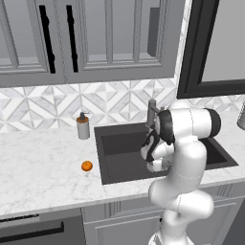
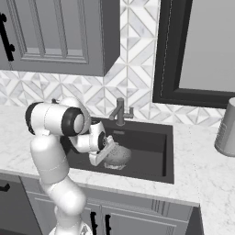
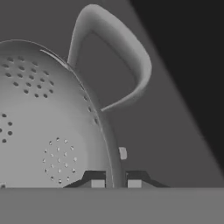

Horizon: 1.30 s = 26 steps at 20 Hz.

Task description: Put the colander in the sink, put the tangerine in the colander, and turn on the sink faucet and pour water over the colander.

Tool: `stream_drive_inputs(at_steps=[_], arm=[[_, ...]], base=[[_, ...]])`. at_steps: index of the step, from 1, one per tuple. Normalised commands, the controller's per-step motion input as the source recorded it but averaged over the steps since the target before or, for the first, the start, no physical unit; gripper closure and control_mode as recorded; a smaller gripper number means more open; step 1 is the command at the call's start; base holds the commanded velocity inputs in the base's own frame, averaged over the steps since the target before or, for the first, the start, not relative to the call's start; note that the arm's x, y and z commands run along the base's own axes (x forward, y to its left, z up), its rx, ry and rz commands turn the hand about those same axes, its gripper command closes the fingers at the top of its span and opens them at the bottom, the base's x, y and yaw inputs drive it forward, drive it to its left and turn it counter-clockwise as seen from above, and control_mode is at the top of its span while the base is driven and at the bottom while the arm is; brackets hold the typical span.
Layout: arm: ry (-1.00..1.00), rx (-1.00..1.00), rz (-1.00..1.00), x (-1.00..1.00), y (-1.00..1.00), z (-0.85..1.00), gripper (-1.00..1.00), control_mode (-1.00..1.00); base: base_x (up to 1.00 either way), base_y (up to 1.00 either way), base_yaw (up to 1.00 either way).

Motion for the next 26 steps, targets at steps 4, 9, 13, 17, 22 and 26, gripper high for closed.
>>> stream_drive_inputs(at_steps=[4, 9, 13, 17, 22, 26], arm=[[0.0, 0.04, -0.3, -0.26, 0.21, -0.17, 1.0, -1.0], [0.0, 0.01, -0.31, -0.01, 0.35, -0.24, 1.0, -1.0], [0.0, 0.0, -0.29, 0.0, 0.51, -0.16, -1.0, -1.0], [-0.06, 0.0, -0.23, -0.03, 0.54, 0.0, -1.0, -1.0], [-0.16, 0.01, -0.16, -0.4, 0.58, 0.26, -1.0, -1.0], [-0.17, 0.0, -0.09, -0.64, 0.62, 0.71, -1.0, -1.0]], base=[[0.0, 0.0, 0.0], [0.0, 0.0, 0.0], [0.0, 0.0, 0.0], [0.0, 0.0, 0.0], [0.0, 0.0, 0.0], [0.0, 0.0, 0.0]])
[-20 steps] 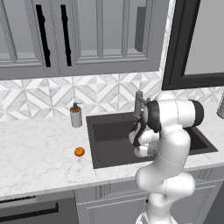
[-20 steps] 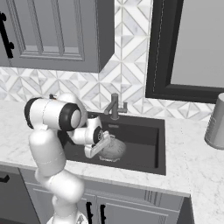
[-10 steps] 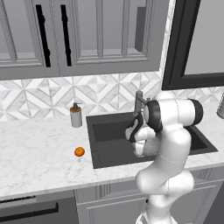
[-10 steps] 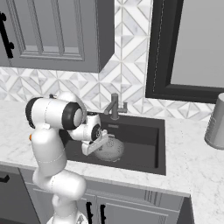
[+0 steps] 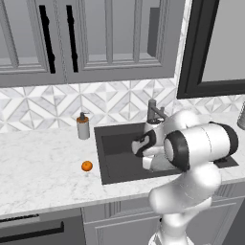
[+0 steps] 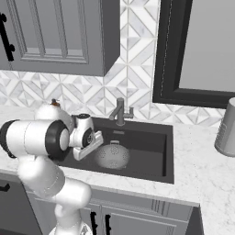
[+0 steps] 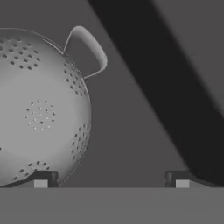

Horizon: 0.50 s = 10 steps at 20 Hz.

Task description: Put the colander in the sink, put the tangerine in the colander, and turn on the sink faucet and pour water over the colander.

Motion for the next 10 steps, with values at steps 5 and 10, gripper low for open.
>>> stream_drive_inputs(at_steps=[5, 10], arm=[[-0.11, 0.0, -0.01, -0.6, 0.55, 0.96, -1.0, -1.0], [-0.01, 0.0, 0.02, -0.38, 0.44, 1.0, -1.0, -1.0]], base=[[0.0, 0.0, 0.0], [0.0, 0.0, 0.0]])
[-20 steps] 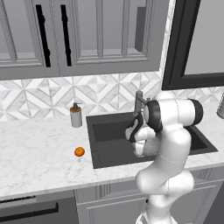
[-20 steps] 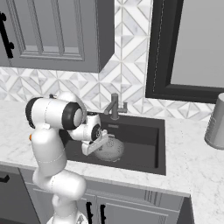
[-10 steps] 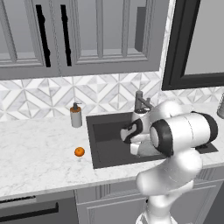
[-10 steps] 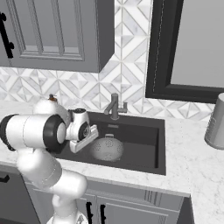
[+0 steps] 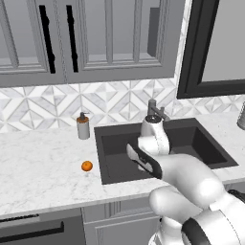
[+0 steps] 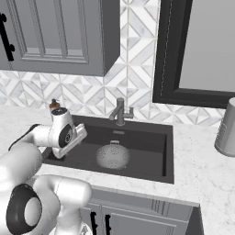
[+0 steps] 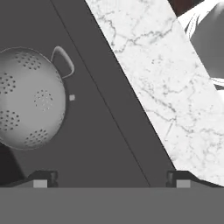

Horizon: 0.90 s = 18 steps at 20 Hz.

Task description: Put the colander in the sink, put the tangerine in the colander, and turn on the sink faucet and pour water over the colander.

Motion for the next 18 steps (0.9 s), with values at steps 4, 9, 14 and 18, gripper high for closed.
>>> stream_drive_inputs(at_steps=[4, 9, 14, 18], arm=[[0.03, 0.0, 0.17, -0.19, 0.43, 1.0, -1.0, -1.0], [0.13, -0.01, 0.43, -0.01, 0.59, 0.97, -1.0, -1.0], [0.14, -0.16, 0.65, 0.0, 0.62, 0.49, -1.0, -1.0], [0.02, -0.26, 0.71, 0.0, 0.48, 0.1, -1.0, -1.0]], base=[[0.0, 0.0, 0.0], [0.0, 0.0, 0.0], [0.0, 0.0, 0.0], [0.0, 0.0, 0.0]])
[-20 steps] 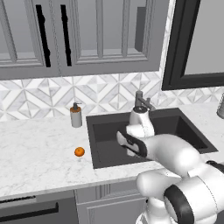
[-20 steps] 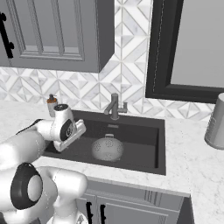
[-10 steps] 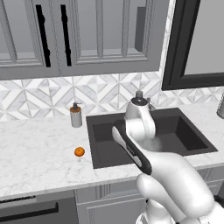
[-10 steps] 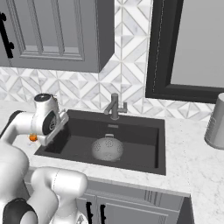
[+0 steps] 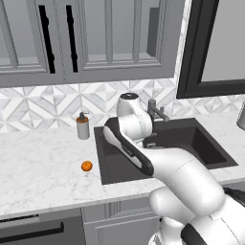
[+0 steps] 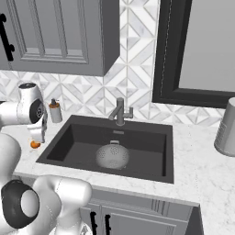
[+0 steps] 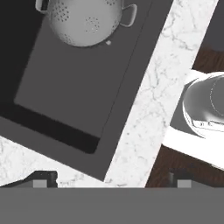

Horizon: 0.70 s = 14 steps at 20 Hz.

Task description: Put the colander in the sink, put the tangerine in the colander, and turn on the sink faucet and pour water over the colander.

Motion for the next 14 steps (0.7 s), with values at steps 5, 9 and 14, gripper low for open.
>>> stream_drive_inputs(at_steps=[5, 9, 14], arm=[[0.0, -0.3, 0.73, 0.0, 0.54, -0.05, -1.0, -1.0], [0.01, -0.18, 0.5, 0.0, 0.41, -0.21, -1.0, -1.0], [0.11, -0.09, 0.33, 0.12, 0.35, -0.3, -1.0, -1.0]], base=[[0.0, 0.0, 0.0], [0.0, 0.0, 0.0], [0.0, 0.0, 0.0]])
